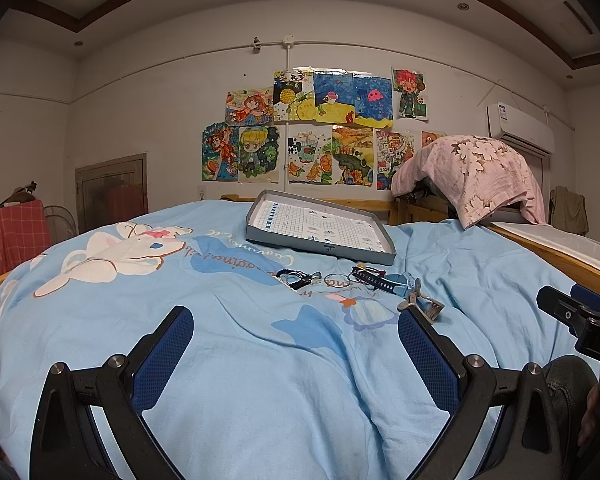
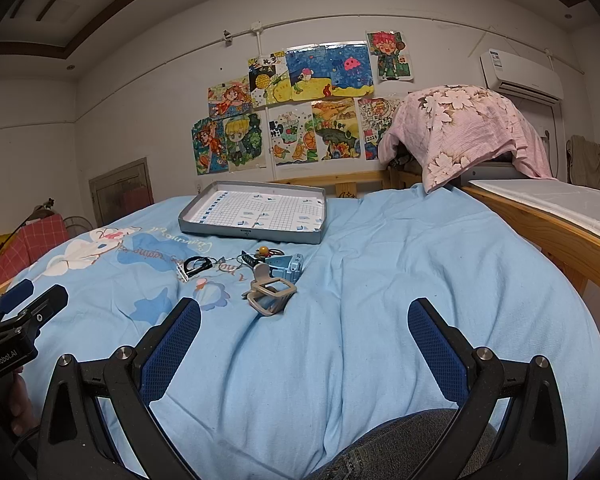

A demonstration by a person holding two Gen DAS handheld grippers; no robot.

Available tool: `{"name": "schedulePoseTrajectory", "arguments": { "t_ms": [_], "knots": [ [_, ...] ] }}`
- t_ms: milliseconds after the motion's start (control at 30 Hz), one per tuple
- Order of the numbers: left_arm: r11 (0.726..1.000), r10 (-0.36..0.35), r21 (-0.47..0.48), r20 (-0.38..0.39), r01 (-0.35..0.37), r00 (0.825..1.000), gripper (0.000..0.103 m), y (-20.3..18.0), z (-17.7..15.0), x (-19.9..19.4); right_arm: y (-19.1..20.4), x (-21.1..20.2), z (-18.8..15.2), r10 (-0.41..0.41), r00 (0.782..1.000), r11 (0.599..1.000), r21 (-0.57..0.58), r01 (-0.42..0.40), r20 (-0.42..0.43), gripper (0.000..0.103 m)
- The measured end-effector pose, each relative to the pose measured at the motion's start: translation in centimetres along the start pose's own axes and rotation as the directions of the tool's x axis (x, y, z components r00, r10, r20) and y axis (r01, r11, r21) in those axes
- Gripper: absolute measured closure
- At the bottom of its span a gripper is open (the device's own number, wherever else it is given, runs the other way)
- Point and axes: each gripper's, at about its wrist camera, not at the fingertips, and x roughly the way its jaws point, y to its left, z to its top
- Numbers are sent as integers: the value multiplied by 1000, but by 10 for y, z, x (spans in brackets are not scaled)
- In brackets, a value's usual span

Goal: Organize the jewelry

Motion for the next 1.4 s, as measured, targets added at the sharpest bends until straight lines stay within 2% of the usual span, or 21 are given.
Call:
{"name": "schedulePoseTrajectory", "arguments": {
  "t_ms": [1400],
  "knots": [
    [1000, 4, -5, 0, -4, 1000, 0, 3, -1, -1, 0, 1, 0, 2, 1000, 1000, 7, -2, -3, 1]
  ]
}}
